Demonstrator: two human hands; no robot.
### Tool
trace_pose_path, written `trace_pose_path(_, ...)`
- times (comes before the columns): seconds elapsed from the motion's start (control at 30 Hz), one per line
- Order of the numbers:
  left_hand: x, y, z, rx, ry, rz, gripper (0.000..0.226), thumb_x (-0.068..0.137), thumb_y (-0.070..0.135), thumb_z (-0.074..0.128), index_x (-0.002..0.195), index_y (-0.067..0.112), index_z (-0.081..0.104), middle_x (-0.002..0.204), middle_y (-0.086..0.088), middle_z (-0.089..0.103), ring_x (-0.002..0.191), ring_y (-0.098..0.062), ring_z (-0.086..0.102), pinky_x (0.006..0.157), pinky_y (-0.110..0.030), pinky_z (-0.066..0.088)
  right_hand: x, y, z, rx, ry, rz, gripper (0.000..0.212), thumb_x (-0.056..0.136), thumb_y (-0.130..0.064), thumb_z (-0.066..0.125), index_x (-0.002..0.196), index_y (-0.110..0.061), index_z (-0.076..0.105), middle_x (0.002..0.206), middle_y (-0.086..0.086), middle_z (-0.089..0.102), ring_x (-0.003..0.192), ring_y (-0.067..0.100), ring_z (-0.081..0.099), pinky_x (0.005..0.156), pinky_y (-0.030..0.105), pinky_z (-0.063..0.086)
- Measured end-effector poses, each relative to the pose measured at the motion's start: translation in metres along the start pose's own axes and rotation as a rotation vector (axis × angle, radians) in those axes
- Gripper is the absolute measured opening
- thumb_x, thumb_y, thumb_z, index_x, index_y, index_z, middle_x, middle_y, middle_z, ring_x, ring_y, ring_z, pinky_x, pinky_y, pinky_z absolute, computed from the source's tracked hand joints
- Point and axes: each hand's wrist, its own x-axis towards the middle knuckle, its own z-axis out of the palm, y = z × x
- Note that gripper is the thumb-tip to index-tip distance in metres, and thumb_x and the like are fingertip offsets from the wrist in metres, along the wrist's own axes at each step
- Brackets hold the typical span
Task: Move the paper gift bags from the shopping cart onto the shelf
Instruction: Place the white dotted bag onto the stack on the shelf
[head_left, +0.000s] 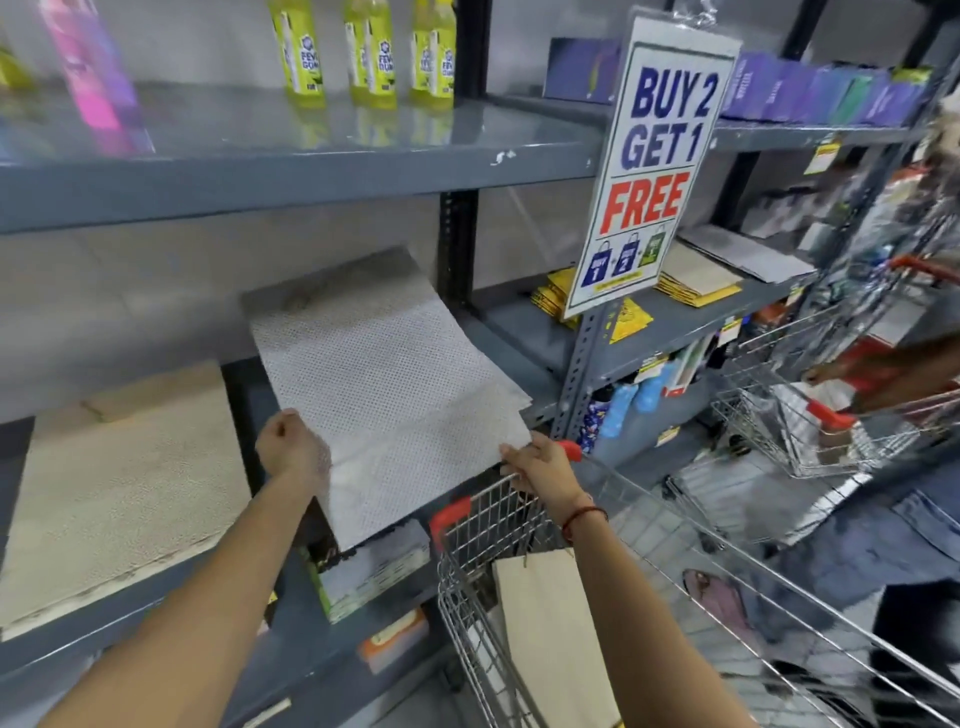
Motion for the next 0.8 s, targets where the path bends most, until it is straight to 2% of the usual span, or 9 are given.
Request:
trace_pose_path(0.1,0.013,0.006,0.019,0.147,-0.028,0.016,0.022,0.098,0.016,0.046,0.087,0.005,0.061,0.067,-0.01,0.055,0.055,-0.019,0.053,0.049,-0.018,0.043,0.026,-0.008,0.005,0.166,0.109,0.017,0.017,0.09,0.002,0.054,0.088,-0.013,0.049,0.052,-0.005,0.055,0.043,0.002,0.06,0.049,0.012,0.054)
trace_pose_path(0.2,0.019,-0.001,0.039,0.292,-0.127,-0.033,0.02,0.094,0.022,0.055,0.088,0.003,0.061,0.088,-0.006,0.062,0.088,-0.02,0.063,0.08,-0.028,0.052,0.055,-0.012,0.006,0.268,0.192,0.085,0.03,0.089,0.005,0.054,0.104,-0.014,0.037,0.065,0.0,0.048,0.048,0.008,0.057,0.048,0.012,0.055)
trace_pose_path(0.23,0.017,-0.004,0.044,0.388,-0.155,-0.026,0.023,0.093,0.027,0.056,0.085,0.005,0.06,0.093,-0.008,0.061,0.094,-0.024,0.059,0.081,-0.031,0.05,0.065,-0.013,0.005,0.255,0.212,0.105,0.035,0.089,0.006,0.054,0.109,-0.016,0.034,0.067,0.0,0.051,0.05,0.009,0.057,0.048,0.013,0.055)
trace_pose_path(0.3,0.011,-0.012,0.049,0.598,-0.197,0.041,0.045,0.086,0.041,0.062,0.108,0.002,0.058,0.11,-0.011,0.062,0.107,-0.026,0.057,0.079,-0.027,0.044,0.084,-0.013,0.003,0.183,0.247,0.115,0.032,0.088,0.004,0.056,0.107,-0.014,0.037,0.068,0.0,0.056,0.052,0.01,0.059,0.055,0.016,0.056)
trace_pose_path(0.37,0.003,-0.02,0.052,0.734,-0.311,0.079,0.096,0.071,0.054,0.073,0.142,0.004,0.032,0.142,-0.009,0.047,0.129,-0.026,0.047,0.093,-0.027,0.041,0.1,-0.016,0.002,0.096,0.3,0.11,0.018,0.087,0.001,0.059,0.094,-0.009,0.047,0.066,0.001,0.057,0.057,0.014,0.06,0.069,0.027,0.059)
trace_pose_path(0.47,0.0,-0.03,0.05,0.945,-0.558,0.165,0.13,0.055,0.054,0.084,0.151,0.011,0.007,0.16,-0.009,0.012,0.145,-0.027,0.024,0.119,-0.038,0.026,0.115,-0.019,0.0,-0.046,0.384,0.129,0.025,0.084,-0.005,0.064,0.065,-0.01,0.047,0.075,0.014,0.065,0.063,0.021,0.064,0.077,0.038,0.059)
trace_pose_path(0.53,0.0,-0.035,0.047,1.146,-0.6,0.266,0.128,0.054,0.05,0.086,0.151,0.011,0.012,0.16,-0.018,0.003,0.146,-0.033,0.016,0.118,-0.04,0.02,0.119,-0.02,0.0,-0.27,0.408,0.106,0.016,0.084,-0.015,0.066,0.084,-0.002,0.058,0.102,0.023,0.066,0.077,0.026,0.067,0.076,0.036,0.056)
trace_pose_path(0.63,-0.001,-0.033,0.048,1.244,-0.556,0.352,0.117,0.057,0.047,0.085,0.149,0.01,0.021,0.155,-0.022,0.018,0.142,-0.037,0.023,0.116,-0.042,0.026,0.121,-0.015,-0.002,-0.638,0.393,0.041,0.048,0.086,-0.03,0.063,0.123,-0.001,0.052,0.132,0.021,0.047,0.119,0.037,0.049,0.101,0.041,0.042)
trace_pose_path(0.8,0.004,-0.023,0.053,1.316,-0.54,0.317,0.11,0.059,0.047,0.083,0.147,0.013,0.027,0.149,-0.019,0.031,0.139,-0.037,0.029,0.113,-0.046,0.033,0.126,-0.011,-0.003,-0.831,0.336,-0.028,0.048,0.091,-0.034,0.053,0.126,-0.001,0.049,0.134,0.025,0.045,0.125,0.04,0.039,0.106,0.042,0.031)
